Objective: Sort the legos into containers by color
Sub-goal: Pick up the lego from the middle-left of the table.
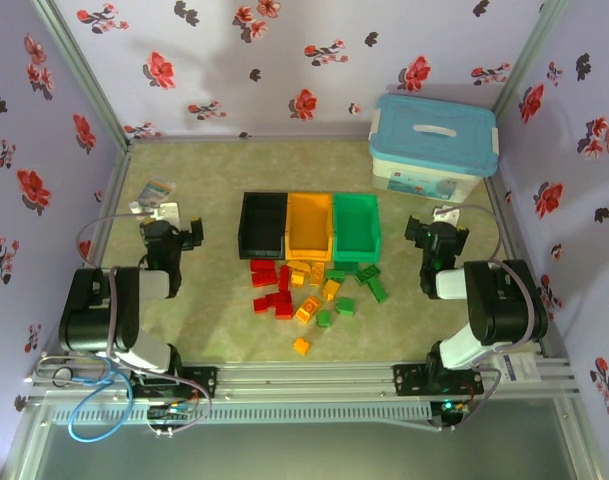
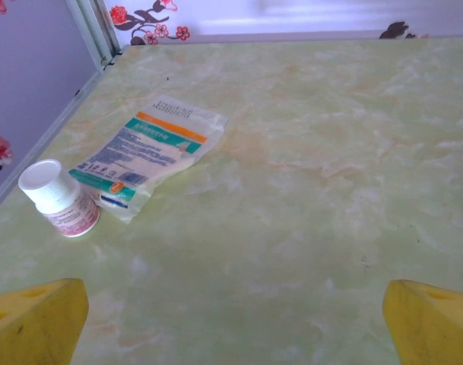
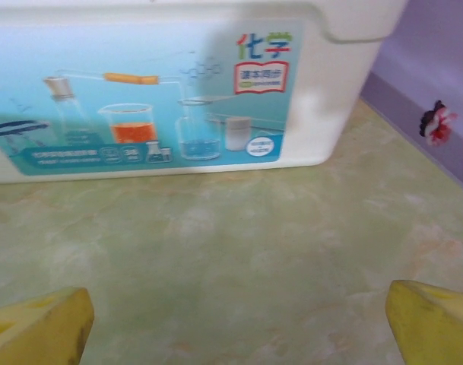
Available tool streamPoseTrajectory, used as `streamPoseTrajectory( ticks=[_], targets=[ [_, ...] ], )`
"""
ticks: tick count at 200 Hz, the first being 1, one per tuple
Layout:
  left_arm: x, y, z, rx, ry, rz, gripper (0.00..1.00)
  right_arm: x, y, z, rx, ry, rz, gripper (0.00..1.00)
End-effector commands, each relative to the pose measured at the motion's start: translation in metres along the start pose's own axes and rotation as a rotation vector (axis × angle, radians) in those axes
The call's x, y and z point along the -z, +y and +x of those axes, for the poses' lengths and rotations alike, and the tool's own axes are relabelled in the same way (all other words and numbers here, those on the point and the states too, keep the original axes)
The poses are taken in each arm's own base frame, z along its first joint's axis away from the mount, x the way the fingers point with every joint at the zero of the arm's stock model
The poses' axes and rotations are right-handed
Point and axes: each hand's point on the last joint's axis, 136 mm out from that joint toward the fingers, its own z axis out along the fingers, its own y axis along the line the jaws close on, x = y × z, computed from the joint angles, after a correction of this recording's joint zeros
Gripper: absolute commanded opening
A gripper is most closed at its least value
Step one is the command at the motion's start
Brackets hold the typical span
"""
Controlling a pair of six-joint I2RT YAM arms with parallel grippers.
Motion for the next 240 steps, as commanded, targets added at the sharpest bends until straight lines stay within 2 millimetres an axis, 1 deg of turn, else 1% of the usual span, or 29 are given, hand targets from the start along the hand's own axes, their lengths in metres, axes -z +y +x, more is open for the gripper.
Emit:
streamPoseTrajectory(
  ticks=[1, 3, 13, 21, 26, 29, 33, 38, 41, 46, 48, 53, 58, 63, 74, 84, 95, 110, 130, 154, 178, 192, 211, 240],
  targets=[
    [0.021, 0.002, -0.040, -0.055, -0.041, -0.100, 1.00, 0.030, 0.026, -0.040, 0.087, -0.079, -0.100, 0.99],
    [0.023, 0.002, -0.042, -0.054, -0.043, -0.105, 1.00, 0.033, 0.029, -0.042, 0.093, -0.075, -0.110, 0.99],
    [0.034, 0.001, -0.056, -0.033, -0.059, -0.112, 1.00, 0.050, 0.040, -0.068, 0.115, -0.102, -0.166, 0.99],
    [0.041, 0.001, -0.064, 0.024, -0.068, -0.104, 1.00, 0.061, 0.042, -0.083, 0.106, -0.111, -0.182, 0.99],
    [0.044, 0.005, -0.068, 0.097, -0.075, -0.111, 1.00, 0.067, 0.040, -0.094, 0.064, -0.116, -0.180, 0.99],
    [0.046, 0.008, -0.069, 0.148, -0.076, -0.119, 1.00, 0.070, 0.038, -0.096, 0.030, -0.103, -0.173, 0.99],
    [0.049, 0.012, -0.069, 0.227, -0.073, -0.131, 1.00, 0.072, 0.030, -0.095, -0.036, -0.072, -0.139, 0.99],
    [0.051, 0.020, -0.065, 0.341, -0.055, -0.149, 1.00, 0.076, 0.017, -0.087, -0.130, -0.011, -0.072, 0.99],
    [0.052, 0.024, -0.063, 0.409, -0.044, -0.158, 1.00, 0.078, 0.004, -0.083, -0.207, 0.013, -0.003, 0.99],
    [0.054, 0.023, -0.059, 0.475, -0.010, -0.128, 1.00, 0.082, -0.013, -0.076, -0.325, 0.039, 0.082, 0.99],
    [0.054, 0.019, -0.058, 0.486, 0.004, -0.096, 1.00, 0.083, -0.015, -0.075, -0.350, 0.044, 0.083, 0.99],
    [0.055, 0.009, -0.061, 0.495, 0.025, -0.014, 1.00, 0.082, -0.009, -0.075, -0.362, 0.055, 0.024, 0.99],
    [0.057, -0.002, -0.062, 0.495, 0.043, 0.048, 1.00, 0.083, 0.012, -0.073, -0.355, 0.080, -0.116, 0.99],
    [0.060, -0.010, -0.062, 0.501, 0.059, 0.087, 1.00, 0.085, 0.021, -0.071, -0.364, 0.098, -0.164, 0.99],
    [0.067, -0.024, -0.058, 0.490, 0.098, 0.123, 1.00, 0.088, 0.025, -0.063, -0.398, 0.153, -0.174, 0.99],
    [0.073, -0.034, -0.054, 0.458, 0.141, 0.141, 1.00, 0.091, 0.033, -0.057, -0.395, 0.196, -0.205, 0.99],
    [0.082, -0.050, -0.048, 0.415, 0.195, 0.176, 1.00, 0.095, 0.038, -0.051, -0.385, 0.234, -0.213, 0.99],
    [0.095, -0.073, -0.040, 0.364, 0.246, 0.223, 1.00, 0.102, 0.045, -0.048, -0.358, 0.257, -0.230, 0.99],
    [0.112, -0.103, -0.027, 0.299, 0.307, 0.288, 0.99, 0.110, 0.048, -0.046, -0.318, 0.284, -0.232, 0.99],
    [0.125, -0.125, -0.005, 0.289, 0.394, 0.310, 0.95, 0.117, 0.056, -0.040, -0.284, 0.332, -0.261, 0.99],
    [0.136, -0.148, 0.013, 0.269, 0.445, 0.361, 0.89, 0.120, 0.066, -0.028, -0.269, 0.382, -0.306, 0.99],
    [0.141, -0.160, 0.024, 0.261, 0.482, 0.376, 0.88, 0.121, 0.070, -0.022, -0.268, 0.400, -0.322, 0.97],
    [0.149, -0.172, 0.042, 0.224, 0.557, 0.378, 0.86, 0.122, 0.075, -0.018, -0.267, 0.414, -0.339, 0.95],
    [0.167, -0.184, 0.070, 0.173, 0.655, 0.375, 0.83, 0.121, 0.076, -0.008, -0.261, 0.437, -0.339, 0.94]
  ],
)
